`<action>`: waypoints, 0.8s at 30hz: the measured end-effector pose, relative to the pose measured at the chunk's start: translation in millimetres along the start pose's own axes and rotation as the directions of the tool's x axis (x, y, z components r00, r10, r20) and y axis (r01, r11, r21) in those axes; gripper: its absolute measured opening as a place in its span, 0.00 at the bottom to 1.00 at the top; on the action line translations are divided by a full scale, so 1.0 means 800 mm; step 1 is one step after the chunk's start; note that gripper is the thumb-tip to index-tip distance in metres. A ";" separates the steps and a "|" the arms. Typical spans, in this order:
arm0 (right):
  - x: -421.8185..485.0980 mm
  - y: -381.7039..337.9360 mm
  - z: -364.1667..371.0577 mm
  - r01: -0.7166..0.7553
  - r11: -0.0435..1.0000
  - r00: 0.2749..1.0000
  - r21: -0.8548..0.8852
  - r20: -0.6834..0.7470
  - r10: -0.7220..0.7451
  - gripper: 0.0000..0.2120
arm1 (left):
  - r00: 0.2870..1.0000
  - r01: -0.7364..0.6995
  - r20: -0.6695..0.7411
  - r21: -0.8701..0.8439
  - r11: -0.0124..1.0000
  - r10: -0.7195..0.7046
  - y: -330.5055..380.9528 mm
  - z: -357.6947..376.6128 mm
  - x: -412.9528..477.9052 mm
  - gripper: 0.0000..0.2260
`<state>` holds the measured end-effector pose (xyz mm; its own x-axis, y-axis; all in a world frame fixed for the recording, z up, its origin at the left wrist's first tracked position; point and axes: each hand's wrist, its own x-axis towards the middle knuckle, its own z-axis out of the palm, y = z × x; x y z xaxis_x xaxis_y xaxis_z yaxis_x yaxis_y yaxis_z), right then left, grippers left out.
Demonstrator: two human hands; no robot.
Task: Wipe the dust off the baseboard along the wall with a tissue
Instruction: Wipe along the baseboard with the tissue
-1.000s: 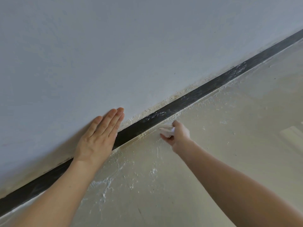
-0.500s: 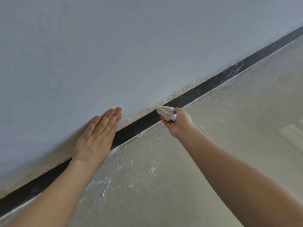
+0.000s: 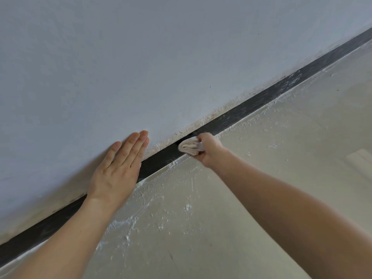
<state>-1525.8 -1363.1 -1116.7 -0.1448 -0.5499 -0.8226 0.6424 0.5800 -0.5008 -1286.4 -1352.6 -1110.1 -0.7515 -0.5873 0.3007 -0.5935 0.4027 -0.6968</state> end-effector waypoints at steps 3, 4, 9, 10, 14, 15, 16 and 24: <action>0.018 -0.030 -0.031 0.094 0.995 0.991 0.021 -0.100 -0.092 0.09 | 1.000 0.012 0.018 -0.030 0.999 -0.012 0.002 -0.007 0.003 0.25; 0.024 -0.035 -0.042 0.143 0.987 0.980 0.069 -0.151 -0.131 0.11 | 1.000 0.017 0.020 -0.043 0.999 -0.016 0.002 -0.009 0.005 0.25; 0.013 -0.011 -0.063 0.149 0.966 0.964 0.213 -0.248 -0.094 0.07 | 0.996 -0.069 -0.059 -0.064 0.996 0.065 0.008 -0.018 0.040 0.28; 0.009 0.003 -0.057 0.086 0.975 0.982 0.205 -0.182 -0.049 0.05 | 0.992 -0.101 -0.088 -0.069 0.993 0.095 0.012 -0.021 0.054 0.29; 0.010 0.047 -0.018 -0.110 0.993 0.992 0.040 0.070 0.107 0.10 | 0.970 -0.202 -0.137 -0.008 0.979 0.199 0.030 -0.028 0.108 0.30; 0.016 0.046 -0.011 -0.112 0.993 0.991 0.028 0.076 0.109 0.11 | 0.965 -0.221 -0.142 0.017 0.975 0.221 0.034 -0.028 0.119 0.30; 0.022 0.041 -0.008 -0.111 0.993 0.992 0.031 0.066 0.108 0.11 | 0.959 -0.238 -0.151 0.031 0.971 0.240 0.036 -0.028 0.130 0.29; 0.078 -0.053 -0.076 0.061 0.988 0.989 0.141 -0.145 -0.040 0.17 | 0.969 -0.240 -0.065 -0.003 0.971 0.239 0.039 -0.021 0.165 0.28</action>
<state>-1607.6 -1385.5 -1162.7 -0.2781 -0.4798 -0.8321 0.7320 0.4551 -0.5070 -1409.1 -1405.6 -1081.2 -0.8887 -0.4272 0.1665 -0.3965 0.5339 -0.7468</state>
